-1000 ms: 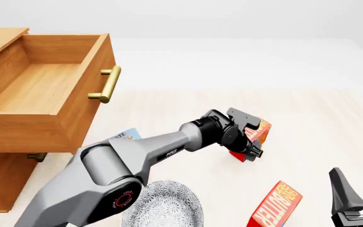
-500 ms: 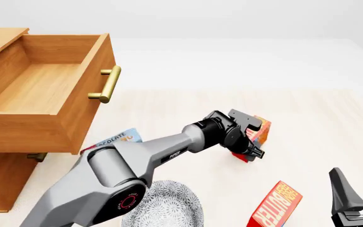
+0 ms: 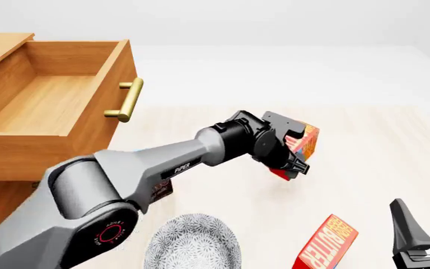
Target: Put the butter at the front in the top drawer of the cabinet and close it.
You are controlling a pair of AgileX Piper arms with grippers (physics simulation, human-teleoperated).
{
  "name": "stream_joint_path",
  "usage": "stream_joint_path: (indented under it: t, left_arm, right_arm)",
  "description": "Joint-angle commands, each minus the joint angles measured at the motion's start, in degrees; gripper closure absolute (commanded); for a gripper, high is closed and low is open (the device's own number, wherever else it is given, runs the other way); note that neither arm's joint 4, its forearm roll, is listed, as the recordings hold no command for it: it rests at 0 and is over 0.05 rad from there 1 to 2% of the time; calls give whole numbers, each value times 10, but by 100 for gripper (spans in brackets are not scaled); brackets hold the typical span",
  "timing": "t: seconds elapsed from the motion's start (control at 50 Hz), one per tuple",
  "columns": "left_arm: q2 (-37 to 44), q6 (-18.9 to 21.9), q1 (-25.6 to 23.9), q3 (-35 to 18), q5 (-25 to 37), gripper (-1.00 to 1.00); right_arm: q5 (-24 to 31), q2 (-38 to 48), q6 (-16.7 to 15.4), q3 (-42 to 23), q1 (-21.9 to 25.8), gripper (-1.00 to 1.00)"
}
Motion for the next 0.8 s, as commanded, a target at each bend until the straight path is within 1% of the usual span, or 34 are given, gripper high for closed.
stream_joint_path:
  t: [0.02, 0.04, 0.14, 0.16, 0.18, 0.22, 0.26, 0.3, 0.36, 0.4, 0.44, 0.5, 0.62, 0.8]
  left_arm:
    - [-96, 17, 7, 60, -4, 100]
    - [-112, 14, 5, 73, -7, 100]
    - [-138, 13, 4, 96, 1, 100]
    - [-156, -11, -23, 116, -12, 100]
    - [-160, -13, -23, 120, -10, 100]
    - [-167, 15, 4, 115, 9, 100]
    - [-184, 8, -3, 128, 15, 100]
    - [-192, 11, 1, 133, 20, 100]
    - [-221, 30, 25, 144, 32, 100]
    - [-233, 31, 24, 150, 41, 100]
    - [-248, 41, 37, 154, 48, 100]
    - [-264, 54, 50, 157, 64, 100]
    - [-290, 65, 60, 160, 86, 100]
    - [-332, 95, 99, 159, 123, 100]
  right_arm:
    - [0, -1, 0, 0, 0, -100]
    - [0, -1, 0, 0, 0, -100]
    - [0, -1, 0, 0, 0, -100]
    - [0, -1, 0, 0, 0, -100]
    - [0, -1, 0, 0, 0, -100]
    - [0, -1, 0, 0, 0, -100]
    - [0, -1, 0, 0, 0, -100]
    - [0, -1, 0, 0, 0, -100]
    - [0, -1, 0, 0, 0, -100]
    - [0, -1, 0, 0, 0, -100]
    - [0, -1, 0, 0, 0, -100]
    - [0, -1, 0, 0, 0, -100]
    - [0, -1, 0, 0, 0, -100]
    - [0, -1, 0, 0, 0, -100]
